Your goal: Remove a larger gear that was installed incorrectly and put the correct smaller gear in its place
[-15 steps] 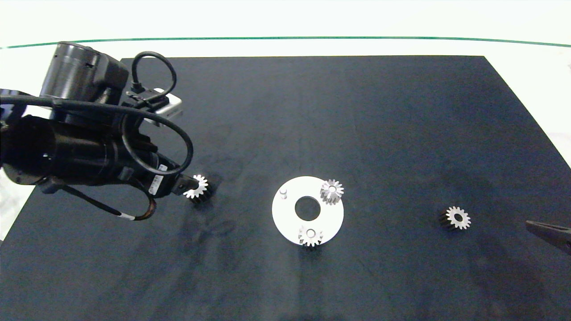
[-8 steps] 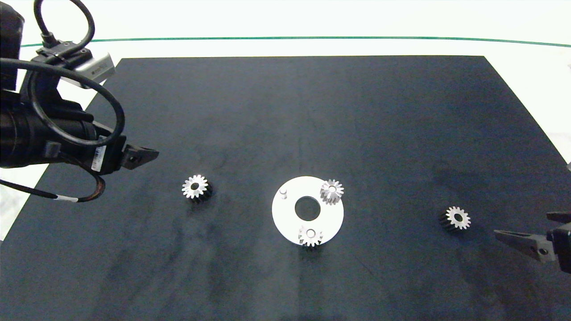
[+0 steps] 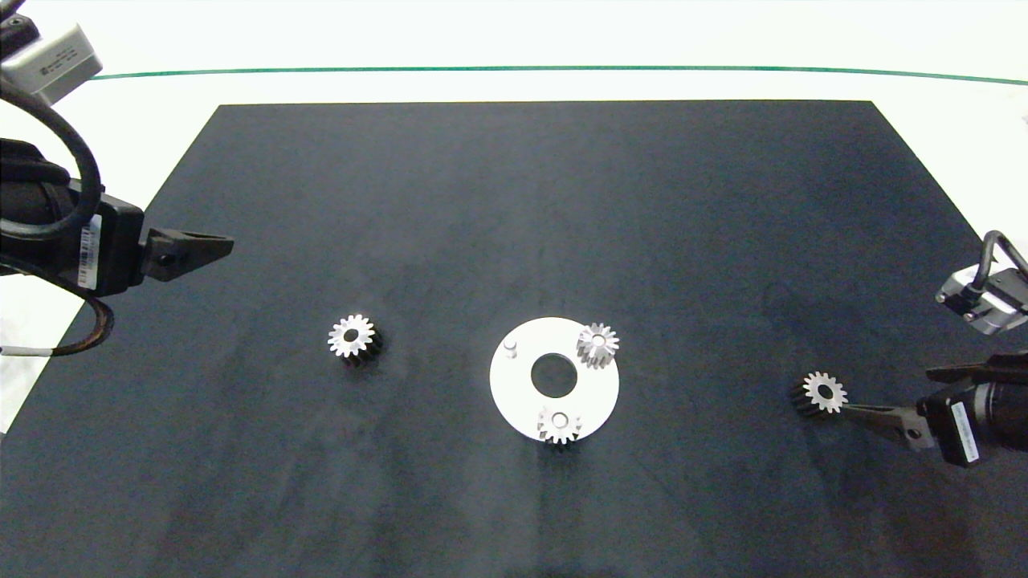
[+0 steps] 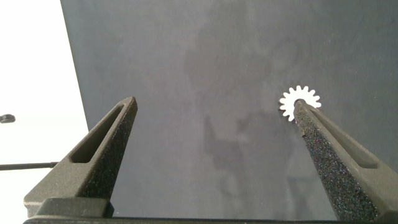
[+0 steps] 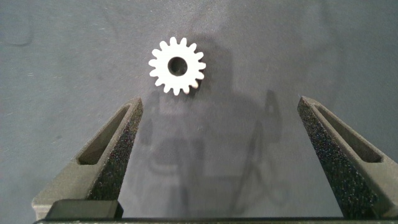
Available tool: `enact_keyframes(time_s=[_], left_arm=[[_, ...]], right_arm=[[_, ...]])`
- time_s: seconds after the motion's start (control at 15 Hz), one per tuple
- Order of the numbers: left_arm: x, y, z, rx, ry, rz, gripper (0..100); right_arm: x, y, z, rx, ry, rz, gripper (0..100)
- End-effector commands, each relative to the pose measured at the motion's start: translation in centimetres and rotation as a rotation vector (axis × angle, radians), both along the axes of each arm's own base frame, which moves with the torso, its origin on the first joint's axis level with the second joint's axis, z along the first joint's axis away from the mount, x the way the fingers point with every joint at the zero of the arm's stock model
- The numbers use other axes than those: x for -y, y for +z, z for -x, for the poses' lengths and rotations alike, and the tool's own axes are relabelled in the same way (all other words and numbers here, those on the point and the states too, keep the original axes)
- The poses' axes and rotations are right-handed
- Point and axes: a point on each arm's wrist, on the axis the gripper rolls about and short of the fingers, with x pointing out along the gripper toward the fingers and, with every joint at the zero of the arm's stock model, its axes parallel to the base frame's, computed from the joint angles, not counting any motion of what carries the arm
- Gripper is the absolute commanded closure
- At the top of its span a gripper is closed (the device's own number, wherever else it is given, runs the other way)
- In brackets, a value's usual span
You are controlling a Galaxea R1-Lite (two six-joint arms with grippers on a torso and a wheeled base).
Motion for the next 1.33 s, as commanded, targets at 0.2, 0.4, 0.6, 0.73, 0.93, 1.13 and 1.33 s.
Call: enact_keyframes(time_s=[0.2, 0.4, 0.6, 0.73, 0.93, 1.13, 1.33], left_arm=[[-0.5, 0.4, 0.8, 0.021, 0.019, 0.003, 0], [-0.6, 0.4, 0.9, 0.024, 0.021, 0.004, 0], [-0.6, 0.5, 1.3, 0.030, 0.019, 0.004, 0], [-0.7, 0.3, 1.5, 0.029, 0.021, 0.005, 0], [-0.7, 0.4, 1.6, 0.033, 0.020, 0.005, 0], [-0.7, 0.4, 1.7, 0.032, 0.019, 0.005, 0], [-0.8, 0.0, 1.9, 0.024, 0.019, 0.003, 0]], right_arm=[[-0.7, -1.8, -2.2, -0.069, 0.044, 0.015, 0], [-1.2, -2.1, -2.8, -0.063, 0.066, 0.014, 0], [-1.4, -2.5, -3.7, -0.055, 0.069, 0.019, 0], [-1.7, -2.9, -4.0, -0.065, 0.077, 0.023, 0], [-1.9, -3.0, -4.3, -0.057, 0.086, 0.021, 6], [-2.0, -3.1, -4.6, -0.050, 0.084, 0.021, 12], [-2.0, -3.1, -4.6, -0.048, 0.085, 0.020, 18]])
